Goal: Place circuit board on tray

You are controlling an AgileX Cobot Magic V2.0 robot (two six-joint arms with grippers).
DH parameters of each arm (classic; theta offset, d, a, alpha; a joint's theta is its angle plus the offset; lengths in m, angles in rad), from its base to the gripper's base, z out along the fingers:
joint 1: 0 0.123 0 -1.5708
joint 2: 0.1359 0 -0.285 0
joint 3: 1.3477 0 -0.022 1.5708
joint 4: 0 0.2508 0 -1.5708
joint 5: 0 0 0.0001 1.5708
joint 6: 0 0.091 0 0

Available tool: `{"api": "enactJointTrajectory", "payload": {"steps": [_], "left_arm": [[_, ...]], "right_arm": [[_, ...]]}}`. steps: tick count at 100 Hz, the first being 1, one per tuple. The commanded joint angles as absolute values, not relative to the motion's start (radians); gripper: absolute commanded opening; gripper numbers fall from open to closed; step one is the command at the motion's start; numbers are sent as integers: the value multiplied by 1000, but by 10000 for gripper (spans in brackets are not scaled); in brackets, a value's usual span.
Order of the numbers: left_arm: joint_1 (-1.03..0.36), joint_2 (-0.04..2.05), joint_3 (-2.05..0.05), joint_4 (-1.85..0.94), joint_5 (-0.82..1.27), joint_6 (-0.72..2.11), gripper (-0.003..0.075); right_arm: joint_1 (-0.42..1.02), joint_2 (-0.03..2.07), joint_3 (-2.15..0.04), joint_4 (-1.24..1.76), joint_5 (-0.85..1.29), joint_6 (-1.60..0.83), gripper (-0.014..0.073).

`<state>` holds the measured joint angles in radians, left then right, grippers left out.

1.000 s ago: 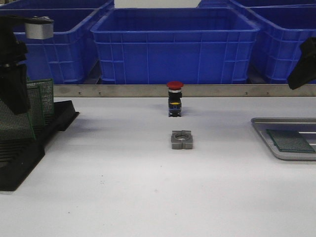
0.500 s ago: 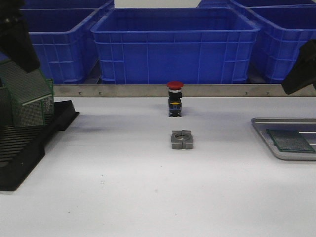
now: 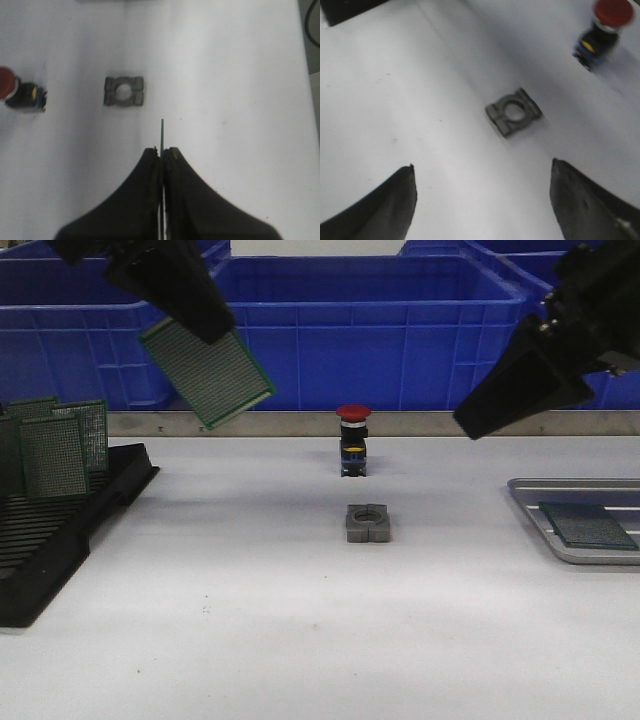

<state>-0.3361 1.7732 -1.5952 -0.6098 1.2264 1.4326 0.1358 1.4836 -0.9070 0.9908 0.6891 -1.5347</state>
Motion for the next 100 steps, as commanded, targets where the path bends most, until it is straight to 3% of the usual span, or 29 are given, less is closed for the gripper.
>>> {"api": "enactJointTrajectory", "payload": {"steps": [1,27,64,80,100], "left_arm": [[-385,1721,-1626,-674,1270,1434,-20],[-467,1721,-1626,-698,1259,1434,-20],[-479,1721,-1626,-747,1245,1434,-20],[-479,1721,-1626,-756,1243,1434,-20],[-479,1721,-1626,-803,1234,1434,-20]], "right_arm": [[182,1442,-938,1086,714,-1629,568],[268,1444,-938,1264,720,-1731,568],[299,1459,-938,1377,742,-1811,559],[299,1464,-938,1377,747,-1811,430],[299,1470,-938,1378,747,-1811,202]]}}
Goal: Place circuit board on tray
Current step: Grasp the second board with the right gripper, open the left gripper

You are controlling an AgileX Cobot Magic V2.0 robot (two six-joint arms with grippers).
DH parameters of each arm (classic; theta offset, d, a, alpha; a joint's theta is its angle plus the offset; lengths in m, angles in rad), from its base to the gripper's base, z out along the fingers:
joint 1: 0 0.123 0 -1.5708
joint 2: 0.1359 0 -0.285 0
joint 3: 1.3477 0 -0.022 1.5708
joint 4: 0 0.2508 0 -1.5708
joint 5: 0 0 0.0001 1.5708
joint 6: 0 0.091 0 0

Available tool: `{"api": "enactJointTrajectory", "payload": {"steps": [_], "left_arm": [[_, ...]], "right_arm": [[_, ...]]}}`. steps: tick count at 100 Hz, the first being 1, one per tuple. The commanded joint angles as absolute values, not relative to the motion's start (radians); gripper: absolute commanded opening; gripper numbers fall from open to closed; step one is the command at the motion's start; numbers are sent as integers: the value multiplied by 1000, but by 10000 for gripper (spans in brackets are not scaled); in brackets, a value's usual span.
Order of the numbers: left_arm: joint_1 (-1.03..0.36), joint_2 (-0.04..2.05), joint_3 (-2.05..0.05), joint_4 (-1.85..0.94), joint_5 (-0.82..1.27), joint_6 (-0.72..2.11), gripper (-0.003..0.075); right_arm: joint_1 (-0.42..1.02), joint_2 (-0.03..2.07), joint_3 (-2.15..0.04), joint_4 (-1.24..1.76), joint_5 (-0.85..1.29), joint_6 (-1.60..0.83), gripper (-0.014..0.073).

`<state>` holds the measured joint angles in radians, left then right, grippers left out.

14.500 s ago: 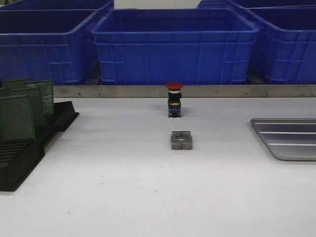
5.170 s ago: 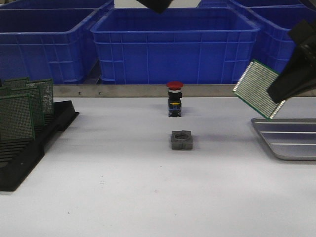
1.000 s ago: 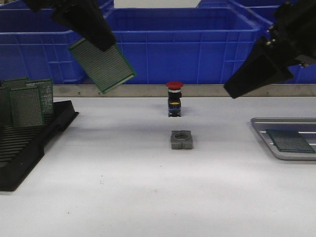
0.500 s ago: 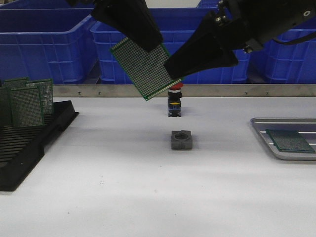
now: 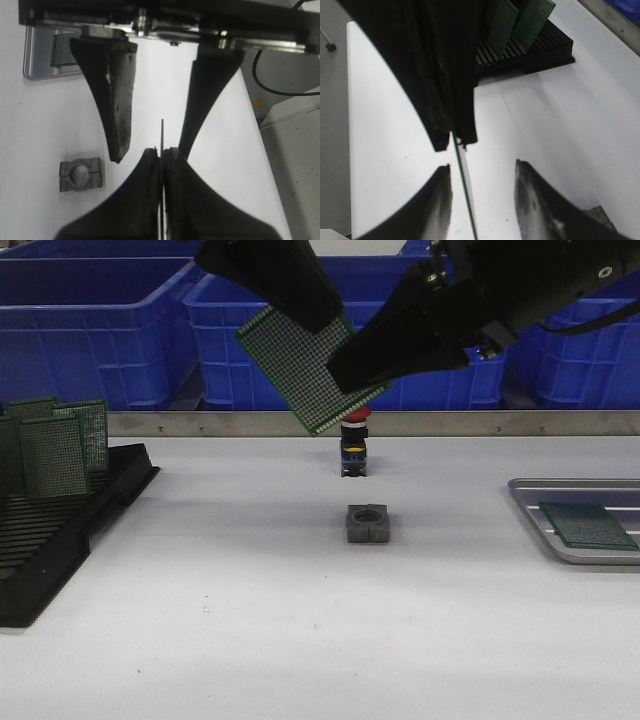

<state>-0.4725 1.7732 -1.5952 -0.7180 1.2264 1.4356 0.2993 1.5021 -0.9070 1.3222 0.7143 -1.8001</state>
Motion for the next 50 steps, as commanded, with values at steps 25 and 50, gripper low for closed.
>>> {"api": "enactJointTrajectory", "payload": {"steps": [25,50], "left_arm": [[-479,1721,-1626,-807,1234,1434,-20],[-479,1721,-1626,-809,1158,1434,64]], "right_arm": [[299,1470,-938,1378,748,-1811,-90],[299,1470,-938,1378,749,-1811,-121]]}}
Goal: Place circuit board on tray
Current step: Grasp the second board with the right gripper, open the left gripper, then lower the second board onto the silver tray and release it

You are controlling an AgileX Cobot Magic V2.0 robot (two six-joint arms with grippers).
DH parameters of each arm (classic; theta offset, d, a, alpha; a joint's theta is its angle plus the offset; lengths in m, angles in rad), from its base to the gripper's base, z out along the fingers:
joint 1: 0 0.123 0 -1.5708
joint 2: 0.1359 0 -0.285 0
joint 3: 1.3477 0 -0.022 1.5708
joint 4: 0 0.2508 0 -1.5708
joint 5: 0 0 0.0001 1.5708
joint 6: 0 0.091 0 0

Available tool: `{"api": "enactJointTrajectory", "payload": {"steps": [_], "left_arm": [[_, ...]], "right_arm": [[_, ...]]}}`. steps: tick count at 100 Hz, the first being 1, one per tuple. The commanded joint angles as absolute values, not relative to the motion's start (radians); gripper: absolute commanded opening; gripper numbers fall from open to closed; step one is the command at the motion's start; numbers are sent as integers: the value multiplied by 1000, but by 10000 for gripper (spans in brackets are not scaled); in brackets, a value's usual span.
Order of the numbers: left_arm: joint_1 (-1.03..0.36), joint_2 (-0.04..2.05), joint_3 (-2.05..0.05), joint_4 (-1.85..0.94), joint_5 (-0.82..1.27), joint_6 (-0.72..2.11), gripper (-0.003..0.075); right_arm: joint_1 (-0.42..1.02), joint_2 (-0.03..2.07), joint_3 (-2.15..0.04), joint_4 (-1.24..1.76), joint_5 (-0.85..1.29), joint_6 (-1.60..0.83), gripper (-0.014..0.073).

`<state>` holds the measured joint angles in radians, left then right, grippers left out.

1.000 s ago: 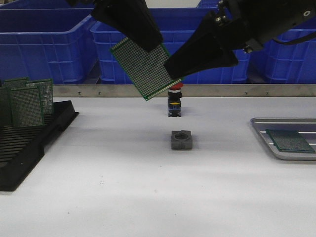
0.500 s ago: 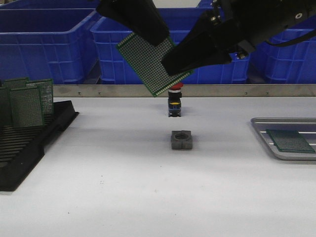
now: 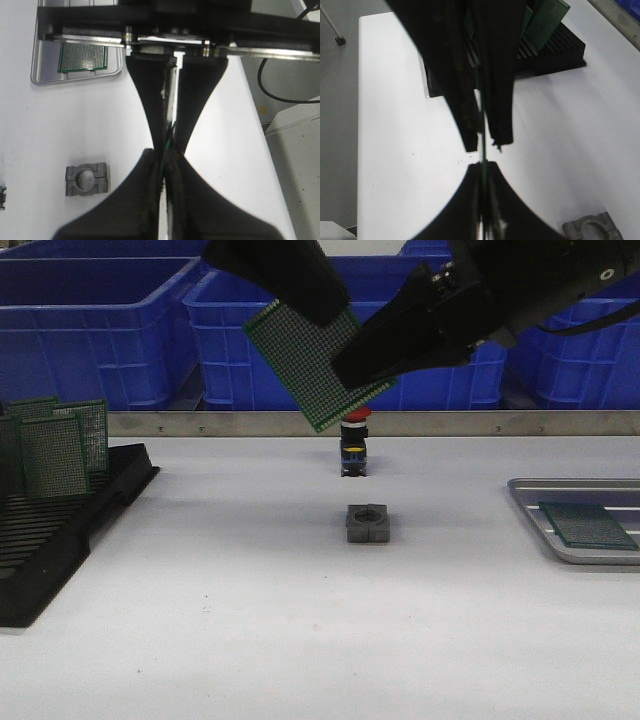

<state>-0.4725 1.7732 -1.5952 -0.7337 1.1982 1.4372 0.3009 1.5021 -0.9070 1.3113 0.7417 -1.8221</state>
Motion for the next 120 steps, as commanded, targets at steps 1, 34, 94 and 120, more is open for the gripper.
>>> {"api": "enactJointTrajectory", "payload": {"steps": [1,34,94,120], "left_arm": [[-479,1721,-1626,-809,1158,1434,87],[-479,1721,-1675,-768,1048,1434,514],[-479,1721,-1729,-762,1068,1434,514],[-479,1721,-1729,-762,1068,1434,514]], "right_arm": [[299,1470,-938,1378,749,-1811,-121],[296,1492,-916,1368,680,-1648,-121],[42,1559,-873,1352,537,-1309,-121],[-250,1594,-873,1240,690,-1264,-121]]}}
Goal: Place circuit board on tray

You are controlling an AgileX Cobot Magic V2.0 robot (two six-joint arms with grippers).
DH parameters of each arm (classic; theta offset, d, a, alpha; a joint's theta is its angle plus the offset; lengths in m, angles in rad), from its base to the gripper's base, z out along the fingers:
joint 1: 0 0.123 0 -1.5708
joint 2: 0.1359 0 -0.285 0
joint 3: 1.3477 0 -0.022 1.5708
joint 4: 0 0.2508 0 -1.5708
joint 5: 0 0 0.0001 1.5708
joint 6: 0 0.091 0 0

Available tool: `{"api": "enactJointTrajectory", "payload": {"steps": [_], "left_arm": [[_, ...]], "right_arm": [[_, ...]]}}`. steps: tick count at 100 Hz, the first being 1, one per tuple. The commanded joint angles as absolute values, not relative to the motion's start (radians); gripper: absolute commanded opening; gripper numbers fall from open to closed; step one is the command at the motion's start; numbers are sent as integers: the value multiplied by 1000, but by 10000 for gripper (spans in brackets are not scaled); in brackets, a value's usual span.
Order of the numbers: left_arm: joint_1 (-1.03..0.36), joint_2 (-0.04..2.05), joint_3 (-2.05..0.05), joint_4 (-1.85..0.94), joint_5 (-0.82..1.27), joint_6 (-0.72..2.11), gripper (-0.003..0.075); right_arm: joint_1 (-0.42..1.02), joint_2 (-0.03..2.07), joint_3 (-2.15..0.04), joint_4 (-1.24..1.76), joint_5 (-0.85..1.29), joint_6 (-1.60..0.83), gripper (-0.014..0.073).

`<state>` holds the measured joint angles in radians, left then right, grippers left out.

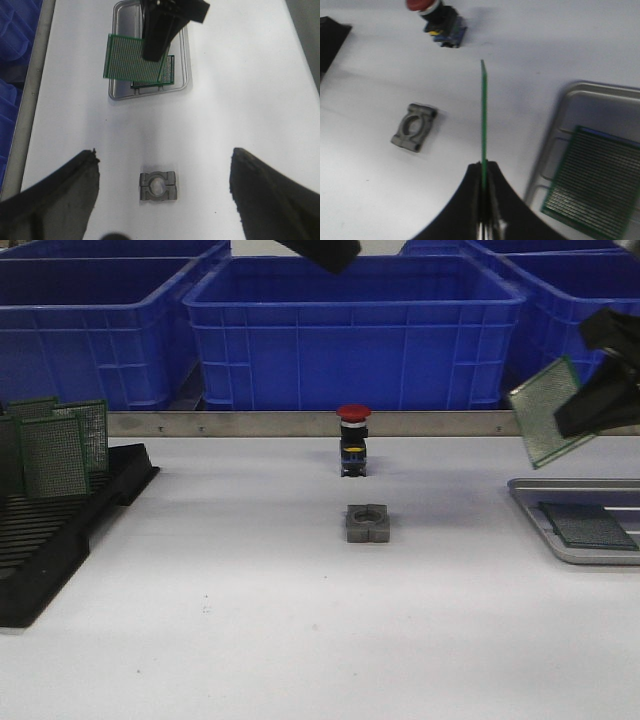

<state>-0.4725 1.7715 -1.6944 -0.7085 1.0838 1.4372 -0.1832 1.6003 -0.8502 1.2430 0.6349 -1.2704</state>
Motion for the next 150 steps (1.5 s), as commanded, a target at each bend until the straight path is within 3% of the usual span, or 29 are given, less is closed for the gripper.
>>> {"api": "enactJointTrajectory", "payload": {"steps": [1,19,26,31,36,40,48,58,80,85,94,107,110,133,150], "left_arm": [[-479,1721,-1729,-762,1068,1434,514],[-479,1721,-1729,-762,1068,1434,514],[-479,1721,-1729,-762,1068,1434,514],[-479,1721,-1729,-762,1068,1434,514],[-479,1721,-1729,-762,1068,1433,514],[-479,1721,-1729,-762,1068,1433,514],[-479,1721,-1729,-762,1068,1433,514],[-479,1721,-1729,-762,1068,1433,514],[-479,1718,-1729,-740,1068,1413,509],[-479,1712,-1729,-721,1066,1384,477],[-479,1700,-1729,-648,1051,1264,357],[-456,1685,-1729,-560,1069,1094,48],[-445,1683,-1729,-567,1077,1062,-23],[-351,1655,-1729,-579,1072,810,-20],[-287,1579,-1667,-571,936,706,-20]], "right_arm": [[-256,1597,-873,1240,694,-1264,-121],[-331,1687,-875,1240,743,-1264,-118],[-334,1705,-876,1239,737,-1264,-62],[-334,1706,-876,1239,725,-1264,36],[-334,1705,-879,1239,703,-1264,188],[-335,1704,-884,1239,685,-1264,373],[-335,1703,-896,1225,664,-1264,617],[-335,1702,-906,1196,658,-1265,572],[-335,1648,-906,1153,660,-1264,563],[-335,1622,-905,1146,659,-1264,521],[-335,1565,-899,1133,661,-1264,301],[-335,1471,-882,1122,720,-1272,-132],[-335,1443,-877,1122,728,-1280,-117],[-330,1232,-819,1144,679,-1326,-113],[-314,1037,-721,1205,585,-1326,-113]]}}
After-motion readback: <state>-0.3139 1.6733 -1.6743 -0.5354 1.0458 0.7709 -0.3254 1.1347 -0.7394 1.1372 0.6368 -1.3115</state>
